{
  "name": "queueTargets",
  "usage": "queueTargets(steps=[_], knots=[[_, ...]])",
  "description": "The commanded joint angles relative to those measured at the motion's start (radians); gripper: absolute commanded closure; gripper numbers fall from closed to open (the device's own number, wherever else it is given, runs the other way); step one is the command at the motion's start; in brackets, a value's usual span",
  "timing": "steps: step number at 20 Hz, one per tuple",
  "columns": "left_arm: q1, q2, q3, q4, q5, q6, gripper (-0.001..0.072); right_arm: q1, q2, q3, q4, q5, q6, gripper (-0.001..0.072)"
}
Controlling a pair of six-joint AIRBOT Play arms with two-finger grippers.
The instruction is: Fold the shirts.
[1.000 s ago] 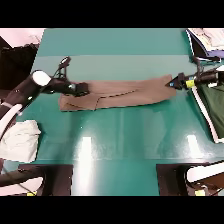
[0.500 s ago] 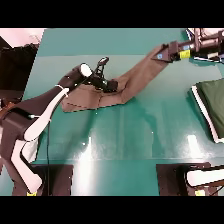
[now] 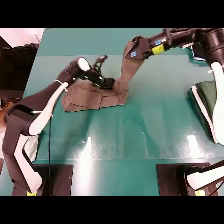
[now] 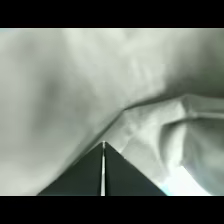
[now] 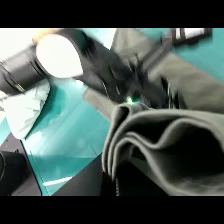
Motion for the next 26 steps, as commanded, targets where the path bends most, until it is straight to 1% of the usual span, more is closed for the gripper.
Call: queueTargets(steps=[1,4,6,9,13,14,15,16,17,18,20,21,23,26], knots=[[0.08,0.082,0.036,0.08,-0.095,0.025,0.0682,0.067,-0.013,-0.014,-0.007,-0.071,-0.016,0.0698],[0.174,0.196,0.036,0.141,-0.133,0.052,0.0681,0.125,-0.056,0.045,-0.007,-0.099,-0.017,0.0699],[0.242,0.274,0.036,0.19,-0.159,0.053,0.0681,0.173,-0.087,0.053,-0.007,-0.149,-0.021,0.0698],[0.337,0.381,0.035,0.246,-0.214,0.06,0.068,0.251,-0.147,0.053,-0.007,-0.258,-0.064,0.0698],[0.429,0.48,0.035,0.253,-0.277,0.059,0.068,0.37,-0.257,0.053,0.001,-0.439,-0.137,0.0694],[0.438,0.494,0.035,0.253,-0.285,0.059,0.068,0.398,-0.288,0.054,0.003,-0.49,-0.157,0.067],[0.441,0.507,0.035,0.253,-0.291,0.058,0.068,0.429,-0.323,0.054,0.021,-0.539,-0.183,0.049],[0.441,0.514,0.035,0.253,-0.295,0.058,0.068,0.457,-0.354,0.054,0.053,-0.581,-0.197,0.0359],[0.441,0.516,0.035,0.243,-0.298,0.058,0.068,0.484,-0.385,0.055,0.091,-0.619,-0.216,0.0337],[0.441,0.515,0.035,0.232,-0.301,0.058,0.068,0.501,-0.405,0.061,0.127,-0.62,-0.23,0.0304],[0.441,0.515,0.035,0.23,-0.302,0.058,0.068,0.505,-0.405,0.066,0.11,-0.549,-0.246,0.0295],[0.441,0.515,0.035,0.23,-0.303,0.058,0.0681,0.484,-0.385,0.062,0.084,-0.489,-0.244,0.0302],[0.441,0.515,0.035,0.23,-0.319,0.058,0.068,0.415,-0.303,-0.015,0.031,-0.389,-0.198,0.0369],[0.441,0.514,0.026,0.226,-0.329,0.058,0.068,0.281,-0.178,-0.143,-0.072,-0.291,-0.156,0.0377]])
